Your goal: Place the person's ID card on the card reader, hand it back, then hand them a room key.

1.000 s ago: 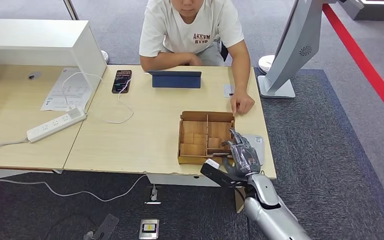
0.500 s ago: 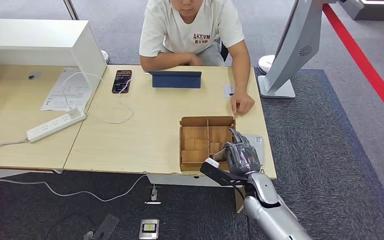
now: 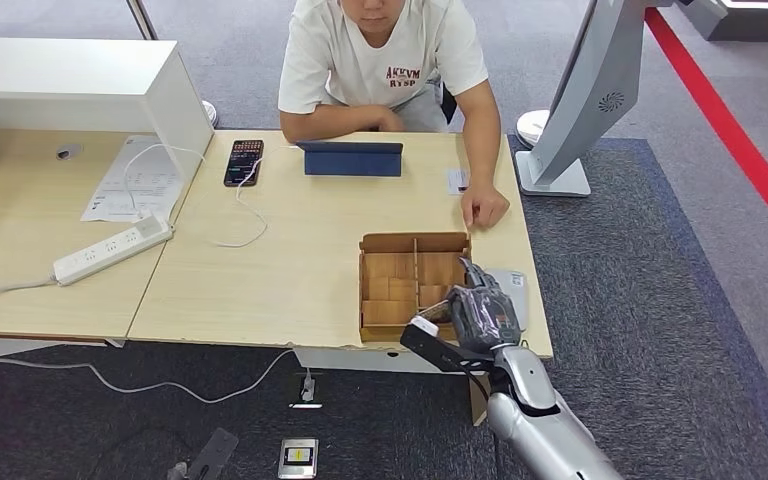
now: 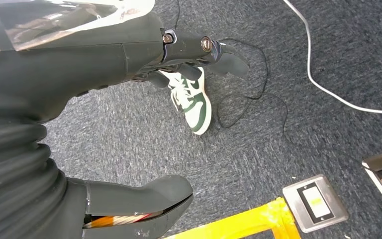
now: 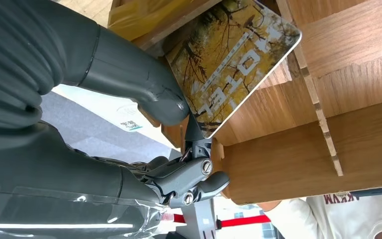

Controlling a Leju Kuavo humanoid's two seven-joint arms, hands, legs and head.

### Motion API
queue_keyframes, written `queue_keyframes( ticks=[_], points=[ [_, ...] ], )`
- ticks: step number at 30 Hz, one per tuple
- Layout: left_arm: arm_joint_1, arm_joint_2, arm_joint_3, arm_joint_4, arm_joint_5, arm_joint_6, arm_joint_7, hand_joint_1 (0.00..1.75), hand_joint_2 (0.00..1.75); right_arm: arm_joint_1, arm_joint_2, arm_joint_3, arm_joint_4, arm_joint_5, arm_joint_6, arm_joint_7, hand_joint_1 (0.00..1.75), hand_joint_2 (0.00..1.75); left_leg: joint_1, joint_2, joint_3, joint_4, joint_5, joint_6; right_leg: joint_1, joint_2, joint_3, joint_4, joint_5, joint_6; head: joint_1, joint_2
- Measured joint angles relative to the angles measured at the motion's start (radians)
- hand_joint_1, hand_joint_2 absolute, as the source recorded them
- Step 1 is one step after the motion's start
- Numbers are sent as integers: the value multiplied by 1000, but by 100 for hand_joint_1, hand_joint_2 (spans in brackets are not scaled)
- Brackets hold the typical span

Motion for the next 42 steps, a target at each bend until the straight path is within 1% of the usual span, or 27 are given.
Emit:
queue_keyframes(
  ticks=[8,18,22,28,31,37,42],
  points=[
    [0,0,-10,0,11,3,-9,0,175,-24,-6,-36,-9,-35,-50,-29,175,175,0,0,0,0,0,0,0,0,0,0,0,0,0,0],
    [-2,0,-31,-1,6,9,-15,0,175,-100,-62,-140,-79,-47,-53,-55,175,175,0,0,0,1,0,0,0,0,0,0,0,0,0,0],
    [-7,0,-39,-1,-2,12,-15,0,175,-121,-80,-175,-106,-45,-52,-57,0,175,0,0,1,1,0,0,0,0,0,0,0,0,0,0],
    [-16,0,-57,-2,-3,16,-6,0,175,-113,-89,-207,-126,-45,-48,-67,0,175,0,0,1,0,0,0,0,0,0,0,0,0,0,0],
    [-17,0,-63,-4,-2,16,-4,0,175,-96,-89,-220,-134,-69,-42,-88,0,175,0,0,0,0,0,0,0,0,0,0,0,0,0,0],
    [-19,1,-76,-7,8,14,8,0,175,-52,-87,-229,-155,-131,8,-121,0,175,0,0,0,0,0,0,0,0,0,0,0,0,0,0],
    [-21,2,-86,-9,9,7,14,0,175,-20,-91,-239,-167,-160,23,-141,0,175,0,0,1,0,0,0,0,0,0,0,0,0,0,0]
  ],
)
